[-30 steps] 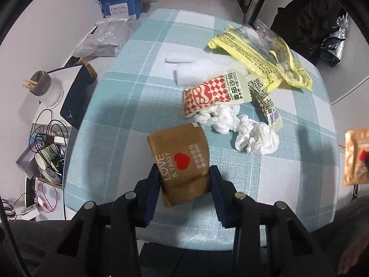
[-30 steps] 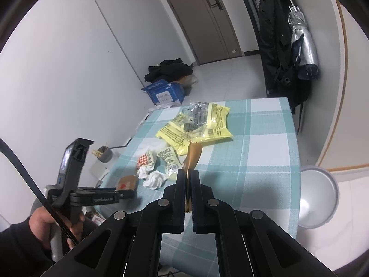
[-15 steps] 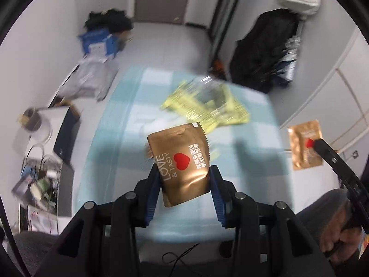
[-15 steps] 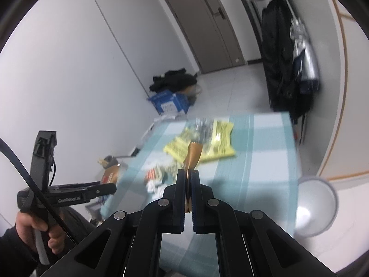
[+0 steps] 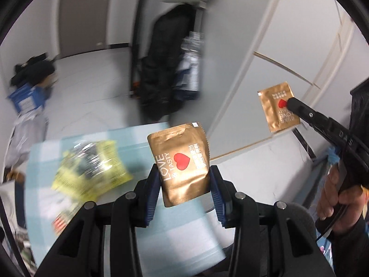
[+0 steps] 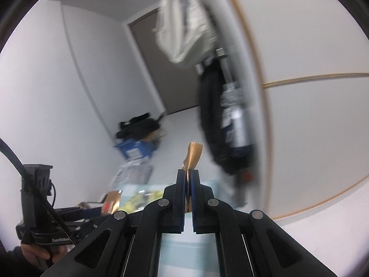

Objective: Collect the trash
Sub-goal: 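Carry both held packets over the white round bin on the floor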

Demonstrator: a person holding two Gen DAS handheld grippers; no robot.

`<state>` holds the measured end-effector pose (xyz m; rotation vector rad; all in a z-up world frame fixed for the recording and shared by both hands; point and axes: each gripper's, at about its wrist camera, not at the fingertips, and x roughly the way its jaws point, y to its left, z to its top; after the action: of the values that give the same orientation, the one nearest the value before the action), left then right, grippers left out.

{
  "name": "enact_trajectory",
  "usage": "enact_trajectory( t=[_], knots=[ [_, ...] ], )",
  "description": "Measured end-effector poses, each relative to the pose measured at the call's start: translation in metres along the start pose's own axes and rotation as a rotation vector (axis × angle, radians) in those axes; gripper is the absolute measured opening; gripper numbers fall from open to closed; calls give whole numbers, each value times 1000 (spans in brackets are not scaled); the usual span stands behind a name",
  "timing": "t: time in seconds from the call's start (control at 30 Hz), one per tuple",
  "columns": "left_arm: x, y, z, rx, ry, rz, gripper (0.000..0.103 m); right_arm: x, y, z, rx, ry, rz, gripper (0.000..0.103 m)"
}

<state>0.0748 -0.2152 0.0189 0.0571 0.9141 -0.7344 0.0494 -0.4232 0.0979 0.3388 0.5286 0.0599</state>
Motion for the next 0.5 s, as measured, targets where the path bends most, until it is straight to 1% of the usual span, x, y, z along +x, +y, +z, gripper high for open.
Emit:
enact_trajectory(
  t=[0.1, 0.17, 0.23, 0.4, 0.5],
  knots=[
    [25, -21, 10, 42, 28, -38, 36, -3, -38, 6, 28, 13, -68, 4],
    [44, -33, 15, 59, 53, -57, 36, -3, -64, 4, 46, 24, -123, 4],
    [65, -44, 19, 81, 87, -76, 36, -3, -84, 1, 58, 38, -157, 4],
    [111, -68, 19, 108, 184, -98, 36, 17, -138, -24, 139, 121, -203, 4],
    [146, -77, 15, 137, 265, -94, 36, 37, -167, -46, 197, 184, -208, 4]
  ],
)
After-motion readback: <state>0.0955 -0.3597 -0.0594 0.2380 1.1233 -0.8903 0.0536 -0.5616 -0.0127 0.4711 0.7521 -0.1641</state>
